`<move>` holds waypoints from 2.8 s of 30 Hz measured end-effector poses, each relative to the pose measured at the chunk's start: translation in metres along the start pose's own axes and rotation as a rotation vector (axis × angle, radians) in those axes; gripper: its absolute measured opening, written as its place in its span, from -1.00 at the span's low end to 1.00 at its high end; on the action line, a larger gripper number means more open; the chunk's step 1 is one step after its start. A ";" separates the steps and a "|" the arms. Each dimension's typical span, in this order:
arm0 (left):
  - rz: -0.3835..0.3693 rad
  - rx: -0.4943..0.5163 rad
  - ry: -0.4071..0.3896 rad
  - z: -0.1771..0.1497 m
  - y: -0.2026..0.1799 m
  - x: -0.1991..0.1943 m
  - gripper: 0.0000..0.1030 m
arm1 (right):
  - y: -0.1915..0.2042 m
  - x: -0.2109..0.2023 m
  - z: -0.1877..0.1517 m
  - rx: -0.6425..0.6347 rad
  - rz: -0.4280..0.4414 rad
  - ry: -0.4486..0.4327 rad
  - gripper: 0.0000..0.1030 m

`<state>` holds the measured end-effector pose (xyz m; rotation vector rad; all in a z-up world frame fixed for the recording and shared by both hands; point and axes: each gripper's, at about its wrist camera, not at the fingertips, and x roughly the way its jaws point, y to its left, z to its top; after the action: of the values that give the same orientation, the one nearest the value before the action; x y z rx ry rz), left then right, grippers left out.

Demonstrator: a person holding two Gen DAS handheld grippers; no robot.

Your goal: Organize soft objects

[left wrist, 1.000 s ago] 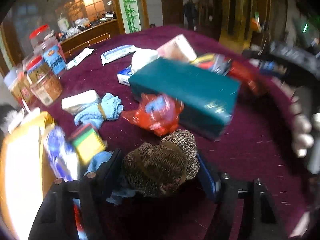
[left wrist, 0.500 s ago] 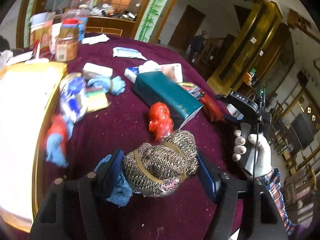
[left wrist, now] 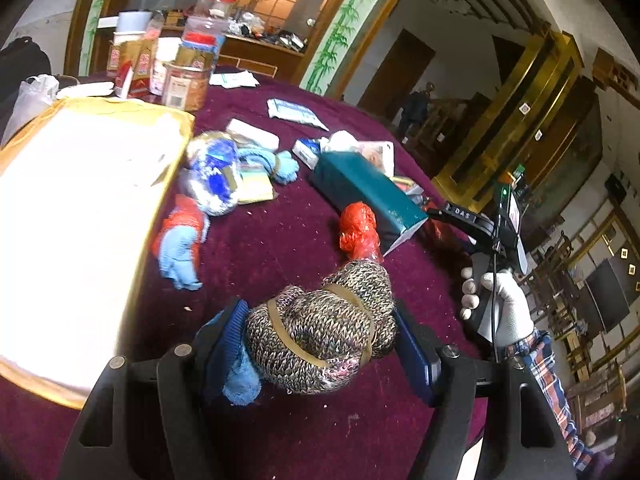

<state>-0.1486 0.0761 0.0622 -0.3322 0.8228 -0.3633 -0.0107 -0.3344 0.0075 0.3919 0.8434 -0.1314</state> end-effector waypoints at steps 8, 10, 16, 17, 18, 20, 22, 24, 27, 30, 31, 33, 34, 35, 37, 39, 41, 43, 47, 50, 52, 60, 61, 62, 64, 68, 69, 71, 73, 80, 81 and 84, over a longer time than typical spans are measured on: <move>-0.046 -0.054 -0.077 0.002 0.013 -0.036 0.45 | 0.030 -0.086 -0.023 -0.050 0.113 -0.218 0.77; -0.084 -0.081 -0.083 0.004 0.019 -0.041 0.45 | 0.054 -0.098 -0.037 -0.130 0.178 -0.193 0.77; -0.298 -0.181 -0.076 0.004 0.029 -0.038 0.50 | 0.140 -0.108 -0.127 -0.492 0.456 0.092 0.78; -0.342 -0.216 -0.081 0.004 0.034 -0.037 0.53 | 0.151 -0.106 -0.149 -0.568 0.474 0.152 0.78; -0.382 -0.263 -0.085 0.003 0.041 -0.035 0.62 | 0.159 -0.104 -0.166 -0.620 0.464 0.184 0.78; -0.431 -0.340 -0.078 0.001 0.053 -0.025 0.64 | 0.168 -0.106 -0.192 -0.689 0.457 0.225 0.78; -0.426 -0.376 -0.046 -0.002 0.059 -0.011 0.64 | 0.174 -0.108 -0.207 -0.732 0.438 0.234 0.78; -0.416 -0.374 -0.025 -0.005 0.060 -0.002 0.64 | 0.181 -0.112 -0.215 -0.773 0.425 0.231 0.78; -0.364 -0.330 -0.010 -0.007 0.054 0.000 0.64 | 0.182 -0.113 -0.213 -0.780 0.419 0.230 0.78; -0.306 -0.257 -0.018 -0.008 0.045 -0.007 0.64 | 0.175 -0.115 -0.201 -0.749 0.417 0.223 0.78; -0.285 -0.229 -0.017 -0.008 0.043 -0.008 0.64 | 0.172 -0.120 -0.201 -0.741 0.415 0.214 0.78; -0.233 -0.166 -0.014 -0.010 0.036 -0.011 0.64 | 0.167 -0.123 -0.192 -0.723 0.405 0.189 0.78; -0.212 -0.142 -0.011 -0.010 0.034 -0.010 0.64 | 0.166 -0.122 -0.189 -0.717 0.398 0.181 0.78; -0.179 -0.107 -0.008 -0.011 0.030 -0.009 0.64 | 0.161 -0.123 -0.185 -0.709 0.384 0.166 0.78; -0.107 -0.031 -0.008 -0.014 0.021 -0.007 0.64 | 0.157 -0.118 -0.179 -0.703 0.362 0.159 0.78; 0.004 0.078 -0.001 -0.020 0.007 0.001 0.61 | 0.154 -0.111 -0.176 -0.700 0.336 0.163 0.78; 0.099 0.145 0.011 -0.026 0.002 0.012 0.47 | 0.154 -0.103 -0.175 -0.693 0.338 0.179 0.78; 0.186 0.206 0.029 -0.031 -0.001 0.024 -0.02 | 0.156 -0.096 -0.175 -0.686 0.334 0.193 0.77; 0.218 0.197 0.019 -0.032 0.007 0.020 -0.40 | 0.168 -0.085 -0.180 -0.692 0.397 0.255 -0.15; 0.148 0.136 -0.003 -0.025 0.015 0.005 -0.40 | 0.175 -0.091 -0.183 -0.718 0.363 0.219 -0.13; 0.122 0.123 -0.024 -0.023 0.018 -0.007 -0.40 | 0.175 -0.098 -0.183 -0.713 0.367 0.204 -0.13; -0.022 -0.006 -0.165 0.004 0.048 -0.073 -0.40 | 0.193 -0.122 -0.160 -0.667 0.442 0.180 -0.13; -0.016 -0.013 -0.173 0.009 0.053 -0.078 -0.40 | 0.200 -0.121 -0.158 -0.657 0.466 0.191 -0.13; 0.004 -0.020 -0.181 0.014 0.059 -0.083 -0.40 | 0.208 -0.120 -0.156 -0.648 0.492 0.204 -0.13; 0.057 -0.035 -0.180 0.029 0.075 -0.087 -0.39 | 0.227 -0.117 -0.154 -0.637 0.533 0.228 -0.13; 0.159 -0.052 -0.140 0.063 0.112 -0.076 -0.39 | 0.287 -0.107 -0.154 -0.670 0.578 0.265 -0.13; 0.187 -0.058 -0.129 0.073 0.122 -0.070 -0.39 | 0.302 -0.101 -0.154 -0.676 0.589 0.285 -0.13; 0.214 -0.086 -0.108 0.089 0.143 -0.058 -0.39 | 0.330 -0.086 -0.155 -0.677 0.600 0.335 -0.13; 0.224 -0.122 -0.099 0.105 0.164 -0.048 -0.39 | 0.356 -0.069 -0.156 -0.691 0.578 0.362 -0.13; 0.282 -0.228 -0.083 0.142 0.223 -0.006 -0.12 | 0.416 -0.011 -0.161 -0.732 0.478 0.426 -0.13; 0.294 -0.231 -0.088 0.146 0.227 -0.004 0.11 | 0.423 -0.006 -0.161 -0.747 0.453 0.415 -0.13; 0.288 -0.275 -0.097 0.149 0.244 0.002 0.31 | 0.437 0.007 -0.158 -0.774 0.403 0.387 -0.13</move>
<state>0.0109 0.3134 0.0529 -0.4764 0.8128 0.0363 -0.0003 0.1296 0.0322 -0.1581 1.1027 0.6502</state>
